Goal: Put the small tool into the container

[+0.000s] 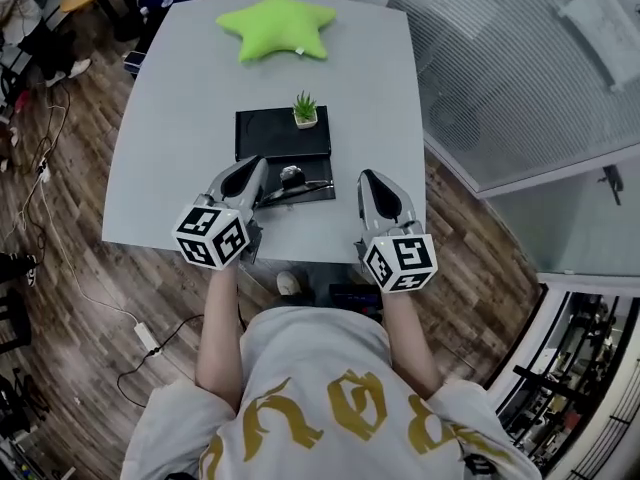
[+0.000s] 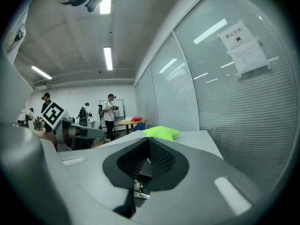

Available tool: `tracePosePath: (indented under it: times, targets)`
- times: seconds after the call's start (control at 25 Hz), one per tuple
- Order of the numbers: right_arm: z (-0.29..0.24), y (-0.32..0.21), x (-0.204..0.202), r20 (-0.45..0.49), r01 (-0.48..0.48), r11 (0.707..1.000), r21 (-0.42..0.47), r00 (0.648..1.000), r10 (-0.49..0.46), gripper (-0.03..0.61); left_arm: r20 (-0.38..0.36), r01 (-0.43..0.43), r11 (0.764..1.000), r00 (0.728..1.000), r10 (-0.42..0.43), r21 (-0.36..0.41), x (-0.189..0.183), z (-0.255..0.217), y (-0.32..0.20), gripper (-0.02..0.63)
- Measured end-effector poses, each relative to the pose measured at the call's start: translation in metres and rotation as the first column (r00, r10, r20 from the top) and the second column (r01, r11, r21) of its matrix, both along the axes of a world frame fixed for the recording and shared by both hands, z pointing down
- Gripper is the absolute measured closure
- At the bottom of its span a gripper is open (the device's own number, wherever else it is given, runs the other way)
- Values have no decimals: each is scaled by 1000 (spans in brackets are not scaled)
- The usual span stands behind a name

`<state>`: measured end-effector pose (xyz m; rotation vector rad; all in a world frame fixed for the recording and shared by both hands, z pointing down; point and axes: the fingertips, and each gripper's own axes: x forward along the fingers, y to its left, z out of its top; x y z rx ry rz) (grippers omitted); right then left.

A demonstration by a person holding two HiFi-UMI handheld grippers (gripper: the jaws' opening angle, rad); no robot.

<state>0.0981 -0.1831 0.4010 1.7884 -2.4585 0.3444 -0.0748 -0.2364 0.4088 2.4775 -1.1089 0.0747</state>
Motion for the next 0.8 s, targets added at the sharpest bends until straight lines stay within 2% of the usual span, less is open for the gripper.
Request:
tracePosePath:
  times: [0.24,0.44,0.56,0.8]
  targets:
    - [-4,10,-16,-60,31,999,-15,998,-32,563,66,-6,999,998,3,41,-4,-10,17,614]
    - [-4,23,-15,-61,13,1000,-25,998,-15,563,71,-14,999,997,11,40,-5,-10,30,614]
    - [-3,24,-12,-61,11,1000,-28,998,-13,563,127,-33,996,992,23,78,0,-12,33,614]
    - [-2,26,-19,-66,38,999,-31,997,-40,558,154,-36,997,988,25,69,2,-6,34,614]
